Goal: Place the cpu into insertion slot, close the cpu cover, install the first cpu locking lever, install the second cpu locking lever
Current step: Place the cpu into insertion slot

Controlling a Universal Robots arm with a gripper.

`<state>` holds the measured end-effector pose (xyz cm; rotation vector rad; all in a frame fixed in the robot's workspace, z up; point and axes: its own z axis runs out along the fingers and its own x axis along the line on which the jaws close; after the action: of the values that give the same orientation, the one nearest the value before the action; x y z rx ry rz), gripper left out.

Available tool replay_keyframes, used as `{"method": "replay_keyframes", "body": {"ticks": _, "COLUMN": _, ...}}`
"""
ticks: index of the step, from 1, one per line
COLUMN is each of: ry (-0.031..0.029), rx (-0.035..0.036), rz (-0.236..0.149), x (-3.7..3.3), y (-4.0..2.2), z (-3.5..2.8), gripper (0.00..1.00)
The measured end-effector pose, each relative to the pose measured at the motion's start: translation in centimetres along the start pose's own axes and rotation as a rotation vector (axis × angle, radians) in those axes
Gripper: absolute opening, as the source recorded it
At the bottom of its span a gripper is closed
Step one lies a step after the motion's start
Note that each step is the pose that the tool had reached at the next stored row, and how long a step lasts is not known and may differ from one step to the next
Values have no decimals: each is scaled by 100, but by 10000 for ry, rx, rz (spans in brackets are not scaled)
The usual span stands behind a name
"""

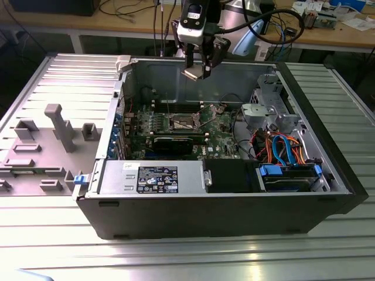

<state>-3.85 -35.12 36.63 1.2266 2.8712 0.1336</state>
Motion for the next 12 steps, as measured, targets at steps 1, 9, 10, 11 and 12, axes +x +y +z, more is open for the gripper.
{"method": "replay_keyframes", "body": {"ticks": 1, "ry": -7, "rx": -1, "rz": 77, "x": 0, "y": 0, "z": 1, "gripper": 54}}
{"method": "replay_keyframes", "body": {"ticks": 9, "ry": -105, "rx": -16, "rz": 1247, "x": -1, "y": -2, "z": 28, "gripper": 54}}
{"method": "replay_keyframes", "body": {"ticks": 10, "ry": -106, "rx": -15, "rz": 1264, "x": -1, "y": -3, "z": 30, "gripper": 54}}
{"method": "replay_keyframes", "body": {"ticks": 11, "ry": -106, "rx": -13, "rz": 1266, "x": -1, "y": -3, "z": 32, "gripper": 54}}
{"method": "replay_keyframes", "body": {"ticks": 12, "ry": -107, "rx": -13, "rz": 1268, "x": -1, "y": -3, "z": 32, "gripper": 54}}
